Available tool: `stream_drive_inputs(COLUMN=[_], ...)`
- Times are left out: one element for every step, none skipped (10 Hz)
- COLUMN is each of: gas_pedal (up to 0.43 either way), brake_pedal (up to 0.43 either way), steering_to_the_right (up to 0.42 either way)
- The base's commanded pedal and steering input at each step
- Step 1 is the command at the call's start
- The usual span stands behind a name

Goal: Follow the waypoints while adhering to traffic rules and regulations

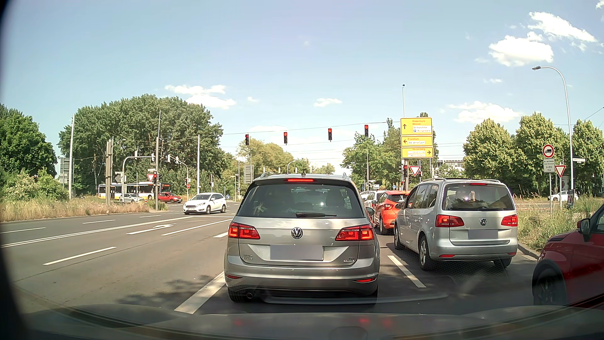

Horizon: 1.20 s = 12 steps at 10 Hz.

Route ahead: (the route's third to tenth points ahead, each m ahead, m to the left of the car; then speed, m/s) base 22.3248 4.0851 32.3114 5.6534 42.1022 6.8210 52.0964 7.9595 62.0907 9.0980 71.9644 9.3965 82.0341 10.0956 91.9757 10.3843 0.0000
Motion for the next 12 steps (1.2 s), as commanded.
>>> stream_drive_inputs(gas_pedal=[0.0,0.0,0.0,0.0,0.0,0.0,0.0,0.0,0.0,0.0,0.0,0.0], brake_pedal=[0.323,0.323,0.323,0.323,0.323,0.323,0.323,0.323,0.323,0.323,0.323,0.323], steering_to_the_right=[0.003,0.003,0.003,0.003,0.003,0.003,0.003,0.003,0.003,0.003,0.003,0.003])
